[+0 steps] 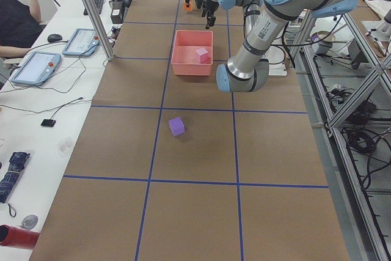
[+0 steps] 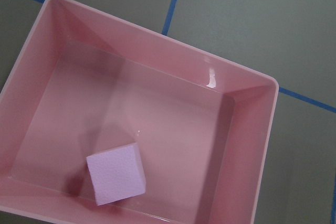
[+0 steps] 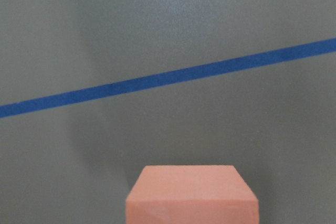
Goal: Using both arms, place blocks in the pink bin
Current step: 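Release pink cube in bin with left gripper while right lifts orange cube, then drop orange cube into bin with right gripper while left reaches purple cube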
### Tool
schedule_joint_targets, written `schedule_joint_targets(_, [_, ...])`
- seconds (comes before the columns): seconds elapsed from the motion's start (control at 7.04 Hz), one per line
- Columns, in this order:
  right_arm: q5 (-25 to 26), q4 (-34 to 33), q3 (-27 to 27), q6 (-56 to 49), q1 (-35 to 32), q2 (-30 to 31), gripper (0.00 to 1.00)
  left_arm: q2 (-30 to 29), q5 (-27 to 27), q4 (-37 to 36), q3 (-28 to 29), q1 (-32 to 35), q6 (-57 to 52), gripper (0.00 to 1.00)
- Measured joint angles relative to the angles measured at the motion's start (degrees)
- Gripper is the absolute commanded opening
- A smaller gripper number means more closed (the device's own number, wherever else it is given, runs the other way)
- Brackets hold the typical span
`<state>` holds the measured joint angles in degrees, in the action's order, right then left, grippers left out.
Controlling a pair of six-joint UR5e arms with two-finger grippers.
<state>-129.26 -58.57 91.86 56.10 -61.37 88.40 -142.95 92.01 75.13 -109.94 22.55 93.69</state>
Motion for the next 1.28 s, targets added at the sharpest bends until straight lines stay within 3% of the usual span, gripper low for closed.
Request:
schedule_joint_targets(0.43, [-13.29,-0.25,2.06,0.05,-6.91,-2.81,0.0,1.35,2.19,-6.89,-3.52,7.27,-14.22,1.0])
schedule_joint_targets(0.71, [-16.29,-6.06,5.56,0.28,-6.88,-7.49,0.0,9.48,9.15,-10.5,-7.93,15.85,-29.58,1.0])
schedule_joint_targets(0.99, [-13.46,-19.96,10.91,0.32,-3.87,-16.14,0.0,19.24,12.99,-7.67,-10.58,21.73,-40.42,1.0])
schedule_joint_targets(1.28, [-2.64,-32.89,14.51,0.33,4.51,-25.15,0.0,30.21,14.89,2.94,-10.84,24.37,-44.76,1.0])
